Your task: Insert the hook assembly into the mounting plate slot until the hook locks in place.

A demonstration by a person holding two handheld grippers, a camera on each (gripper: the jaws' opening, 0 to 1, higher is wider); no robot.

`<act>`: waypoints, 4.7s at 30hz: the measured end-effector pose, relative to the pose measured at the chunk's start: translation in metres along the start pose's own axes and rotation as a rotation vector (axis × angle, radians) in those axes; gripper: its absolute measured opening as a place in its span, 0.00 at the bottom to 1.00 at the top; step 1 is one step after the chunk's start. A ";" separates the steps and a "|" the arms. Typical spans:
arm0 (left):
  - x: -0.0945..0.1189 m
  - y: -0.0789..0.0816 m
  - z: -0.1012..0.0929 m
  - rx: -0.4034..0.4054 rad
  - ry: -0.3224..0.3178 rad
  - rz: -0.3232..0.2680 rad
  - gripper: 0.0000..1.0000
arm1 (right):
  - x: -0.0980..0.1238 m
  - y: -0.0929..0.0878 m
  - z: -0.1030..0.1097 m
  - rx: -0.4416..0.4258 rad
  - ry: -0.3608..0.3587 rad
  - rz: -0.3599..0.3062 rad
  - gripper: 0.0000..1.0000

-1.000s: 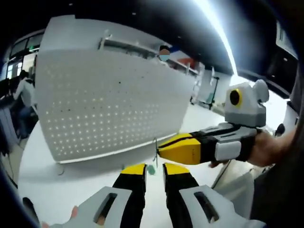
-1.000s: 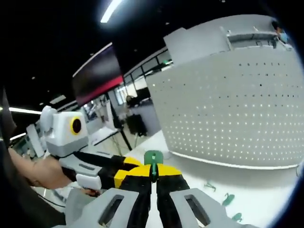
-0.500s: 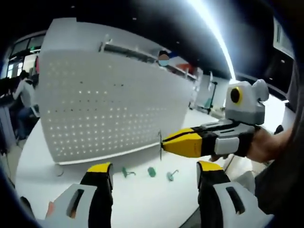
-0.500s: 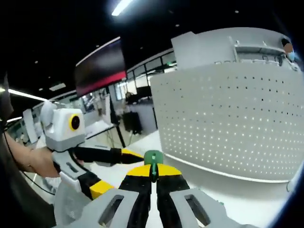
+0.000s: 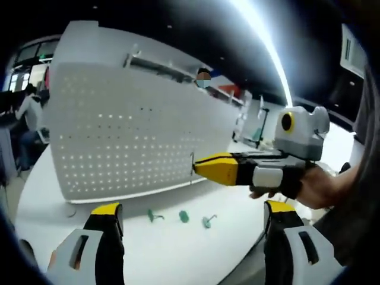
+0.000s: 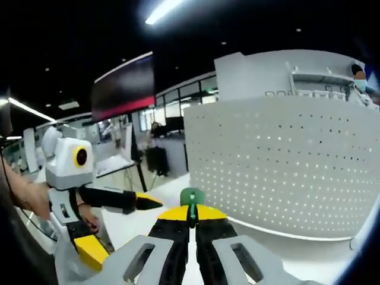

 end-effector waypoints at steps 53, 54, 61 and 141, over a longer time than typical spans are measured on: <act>0.025 -0.008 0.035 0.033 0.156 0.017 0.92 | -0.070 0.131 -0.138 0.115 -0.522 -0.372 0.00; 0.025 -0.008 0.035 0.032 0.156 0.017 0.92 | -0.069 0.131 -0.139 0.115 -0.532 -0.372 0.00; 0.024 -0.006 0.035 0.029 0.160 0.012 0.91 | -0.073 0.128 -0.145 0.087 -0.564 -0.361 0.00; 0.027 -0.015 0.014 -0.018 0.165 0.081 0.87 | 0.018 0.037 -0.146 0.033 -0.432 -0.104 0.34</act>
Point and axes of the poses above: the point that each gripper's makers call its tool centre point, and the gripper's own axes: x roughly backward along the fingers, z roughly to its left, y roughly out of its top, the point moved 7 cm from there along x, roughly backward along the fingers, and after that the axes turned 12 degrees about -x, right-handed, at the moved point
